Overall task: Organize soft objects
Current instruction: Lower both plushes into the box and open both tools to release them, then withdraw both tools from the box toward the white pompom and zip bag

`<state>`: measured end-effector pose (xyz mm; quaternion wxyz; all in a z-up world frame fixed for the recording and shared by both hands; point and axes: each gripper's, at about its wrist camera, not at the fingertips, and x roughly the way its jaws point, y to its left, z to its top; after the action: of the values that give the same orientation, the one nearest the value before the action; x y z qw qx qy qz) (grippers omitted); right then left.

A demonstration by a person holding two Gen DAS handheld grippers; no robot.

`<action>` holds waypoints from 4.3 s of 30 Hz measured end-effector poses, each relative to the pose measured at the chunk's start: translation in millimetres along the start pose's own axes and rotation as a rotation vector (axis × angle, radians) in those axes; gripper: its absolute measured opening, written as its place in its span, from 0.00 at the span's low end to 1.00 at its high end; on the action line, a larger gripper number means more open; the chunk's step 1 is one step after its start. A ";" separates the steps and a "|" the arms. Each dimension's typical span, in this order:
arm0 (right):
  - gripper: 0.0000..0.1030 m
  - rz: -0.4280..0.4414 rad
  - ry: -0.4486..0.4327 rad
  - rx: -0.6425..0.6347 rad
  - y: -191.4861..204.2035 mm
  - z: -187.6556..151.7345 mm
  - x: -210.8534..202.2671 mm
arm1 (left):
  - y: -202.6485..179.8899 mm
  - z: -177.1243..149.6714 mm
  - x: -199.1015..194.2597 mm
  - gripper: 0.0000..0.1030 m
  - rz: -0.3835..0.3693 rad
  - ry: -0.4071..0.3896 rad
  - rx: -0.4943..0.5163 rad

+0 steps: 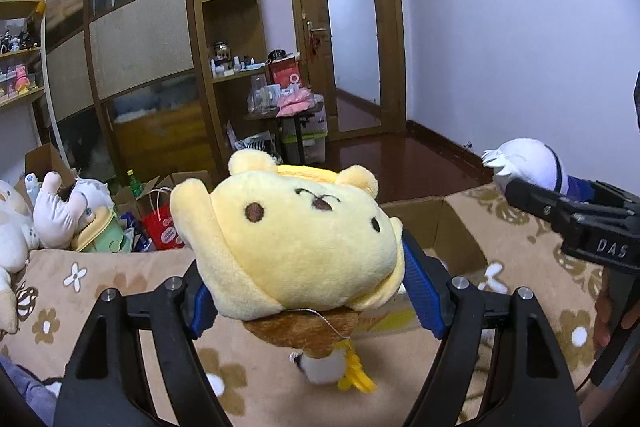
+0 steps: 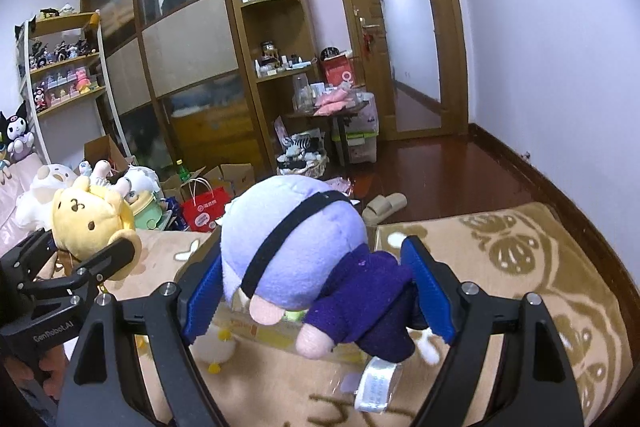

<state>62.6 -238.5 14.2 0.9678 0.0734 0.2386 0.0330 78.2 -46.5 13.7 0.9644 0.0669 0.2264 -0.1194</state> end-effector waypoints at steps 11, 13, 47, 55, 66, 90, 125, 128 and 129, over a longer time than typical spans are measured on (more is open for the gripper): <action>0.86 0.024 -0.009 -0.009 -2.1 22.1 28.7 | 8.8 37.7 33.0 0.75 0.007 0.011 -0.014; 0.86 0.022 -0.007 -0.015 -1.4 21.9 33.9 | 8.1 38.7 39.7 0.75 0.014 0.009 -0.008; 0.89 0.042 0.177 -0.055 -2.8 -30.5 133.7 | 13.2 -12.7 144.0 0.78 -0.065 0.221 -0.064; 0.89 0.089 0.163 -0.024 -0.8 -29.6 132.8 | 22.3 -12.0 149.8 0.78 -0.073 0.229 -0.090; 0.89 0.100 0.183 -0.053 6.1 -36.8 137.2 | 20.5 -16.5 155.9 0.81 -0.088 0.262 -0.096; 1.00 0.059 0.151 -0.052 0.9 -33.2 120.6 | 24.1 -12.8 142.2 0.91 -0.037 0.249 -0.075; 1.00 -0.037 0.098 -0.007 -9.9 -32.4 15.6 | 27.4 -28.4 38.0 0.92 0.027 0.304 -0.049; 1.00 -0.036 0.109 0.002 -9.6 -38.2 11.8 | 25.0 -33.3 35.9 0.92 0.017 0.320 -0.053; 1.00 -0.035 0.115 0.008 -9.7 -41.0 11.4 | 23.8 -35.1 35.1 0.92 0.018 0.325 -0.047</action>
<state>53.8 -241.8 -28.4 0.9525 0.0711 0.2954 0.0193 100.1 -24.1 -31.7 0.9175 0.0646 0.3814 -0.0930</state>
